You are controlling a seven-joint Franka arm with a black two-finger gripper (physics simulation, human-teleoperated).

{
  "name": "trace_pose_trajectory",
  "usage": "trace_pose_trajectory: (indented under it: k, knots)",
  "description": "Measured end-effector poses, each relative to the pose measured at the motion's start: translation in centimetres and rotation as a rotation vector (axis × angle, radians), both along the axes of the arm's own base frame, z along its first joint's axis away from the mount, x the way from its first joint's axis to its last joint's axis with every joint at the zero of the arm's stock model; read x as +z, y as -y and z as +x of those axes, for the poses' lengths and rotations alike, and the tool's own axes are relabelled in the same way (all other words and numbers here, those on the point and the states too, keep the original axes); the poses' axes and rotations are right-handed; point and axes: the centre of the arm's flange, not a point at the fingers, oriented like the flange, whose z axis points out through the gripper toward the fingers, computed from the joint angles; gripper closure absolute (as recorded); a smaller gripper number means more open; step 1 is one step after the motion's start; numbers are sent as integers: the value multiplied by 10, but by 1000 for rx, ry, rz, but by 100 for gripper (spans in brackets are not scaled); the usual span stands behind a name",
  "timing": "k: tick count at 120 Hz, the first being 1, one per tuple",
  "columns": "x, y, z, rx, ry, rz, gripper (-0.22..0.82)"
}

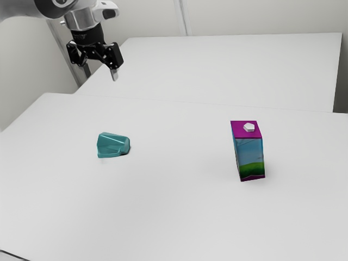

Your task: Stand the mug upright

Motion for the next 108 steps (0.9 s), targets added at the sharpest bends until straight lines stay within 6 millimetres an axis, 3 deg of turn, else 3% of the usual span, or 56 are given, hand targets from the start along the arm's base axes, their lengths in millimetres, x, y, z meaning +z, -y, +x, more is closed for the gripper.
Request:
trace_pose_trajectory:
  k: [61,95,108]
  knots:
    - [-13,-15,8,17,-22,-21,2]
    - [-37,-86,21,114,-47,-95,2]
    - [-57,-111,28,131,-57,-171,2]
